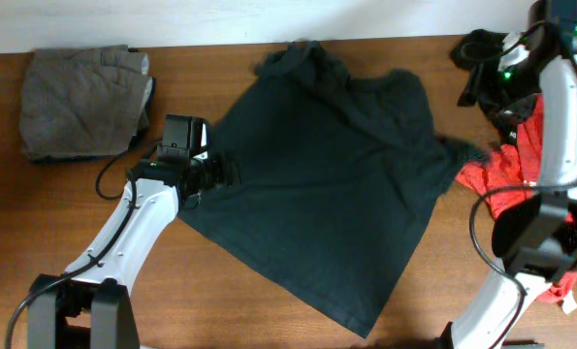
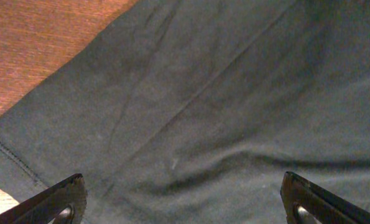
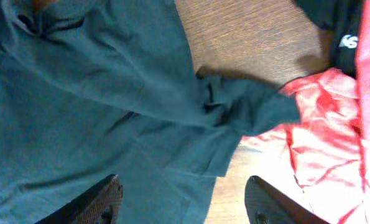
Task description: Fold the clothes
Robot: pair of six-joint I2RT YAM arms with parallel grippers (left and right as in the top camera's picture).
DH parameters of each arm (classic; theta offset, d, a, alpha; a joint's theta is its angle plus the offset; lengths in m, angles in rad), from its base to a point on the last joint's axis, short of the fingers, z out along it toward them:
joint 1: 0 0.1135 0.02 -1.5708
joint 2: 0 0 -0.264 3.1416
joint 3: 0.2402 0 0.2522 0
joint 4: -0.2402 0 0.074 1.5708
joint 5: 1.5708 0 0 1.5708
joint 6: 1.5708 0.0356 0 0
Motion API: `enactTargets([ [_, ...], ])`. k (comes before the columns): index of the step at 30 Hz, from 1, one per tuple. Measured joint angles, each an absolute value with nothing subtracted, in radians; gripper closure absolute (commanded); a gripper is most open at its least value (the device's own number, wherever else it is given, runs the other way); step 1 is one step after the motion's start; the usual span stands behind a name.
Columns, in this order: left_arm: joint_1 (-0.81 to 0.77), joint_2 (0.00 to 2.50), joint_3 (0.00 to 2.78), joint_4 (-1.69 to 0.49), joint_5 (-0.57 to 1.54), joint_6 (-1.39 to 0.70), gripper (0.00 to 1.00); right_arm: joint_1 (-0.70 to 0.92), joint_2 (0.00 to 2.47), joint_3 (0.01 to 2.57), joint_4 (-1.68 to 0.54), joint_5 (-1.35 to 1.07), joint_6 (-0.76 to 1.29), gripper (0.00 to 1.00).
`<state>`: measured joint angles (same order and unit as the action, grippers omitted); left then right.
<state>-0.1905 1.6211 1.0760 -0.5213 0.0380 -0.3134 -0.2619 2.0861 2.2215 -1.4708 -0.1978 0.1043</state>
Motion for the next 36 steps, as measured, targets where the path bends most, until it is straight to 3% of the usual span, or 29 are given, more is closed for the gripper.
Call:
enactTargets([
  [21, -0.191, 1.745, 1.076, -0.537, 0.038, -0.313, 0.01, -0.242, 2.085, 2.221, -1.491, -0.182, 0.093, 0.3],
  [36, -0.191, 1.863, 1.092, -0.501, 0.023, -0.337, 0.01, 0.009, 2.085, 2.221, -1.453, -0.182, 0.045, 0.3],
])
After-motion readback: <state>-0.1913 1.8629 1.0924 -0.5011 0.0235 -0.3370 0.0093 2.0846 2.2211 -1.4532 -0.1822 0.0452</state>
